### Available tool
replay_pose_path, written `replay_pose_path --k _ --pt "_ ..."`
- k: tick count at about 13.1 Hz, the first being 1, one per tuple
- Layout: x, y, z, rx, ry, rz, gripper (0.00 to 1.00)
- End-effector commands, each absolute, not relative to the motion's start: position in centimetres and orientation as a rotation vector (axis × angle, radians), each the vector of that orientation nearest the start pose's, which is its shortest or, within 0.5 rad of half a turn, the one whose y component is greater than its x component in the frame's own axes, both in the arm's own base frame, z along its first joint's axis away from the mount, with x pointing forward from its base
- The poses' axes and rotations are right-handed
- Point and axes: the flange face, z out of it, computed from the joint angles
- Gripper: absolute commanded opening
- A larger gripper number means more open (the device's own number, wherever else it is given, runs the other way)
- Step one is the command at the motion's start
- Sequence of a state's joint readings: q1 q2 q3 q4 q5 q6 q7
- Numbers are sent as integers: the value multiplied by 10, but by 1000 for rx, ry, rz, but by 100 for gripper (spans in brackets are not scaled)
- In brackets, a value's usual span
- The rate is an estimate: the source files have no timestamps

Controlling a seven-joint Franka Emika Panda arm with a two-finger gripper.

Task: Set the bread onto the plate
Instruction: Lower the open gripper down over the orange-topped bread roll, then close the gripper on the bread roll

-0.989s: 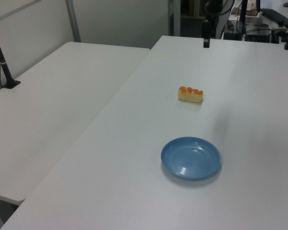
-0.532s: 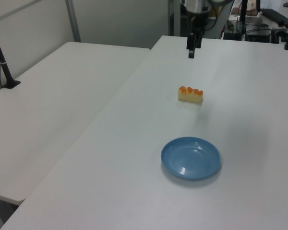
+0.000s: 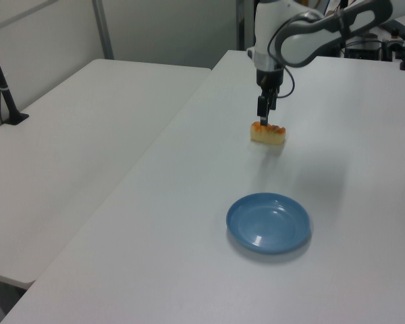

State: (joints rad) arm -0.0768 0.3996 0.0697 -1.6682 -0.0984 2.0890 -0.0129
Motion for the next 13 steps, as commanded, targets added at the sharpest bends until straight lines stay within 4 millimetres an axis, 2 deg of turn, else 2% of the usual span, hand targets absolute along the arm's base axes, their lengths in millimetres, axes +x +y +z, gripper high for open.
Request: replay_pose_path --k 1,2,5,6,7,9,11,13 --pt "667 -15 336 -3231 -128 -14 100" --pt "668 -18 323 -3237 -137 -16 100" --pt "670 -27 306 -3236 -111 -28 98" --pt "670 -28 303 -3234 -108 -33 89" --pt "670 -29 300 -3233 -104 -28 70" --pt "670 -29 300 -3232 -102 -28 46" --pt "670 -29 301 -3233 -77 -31 41" --pt "671 -28 310 -3235 -70 -47 41"
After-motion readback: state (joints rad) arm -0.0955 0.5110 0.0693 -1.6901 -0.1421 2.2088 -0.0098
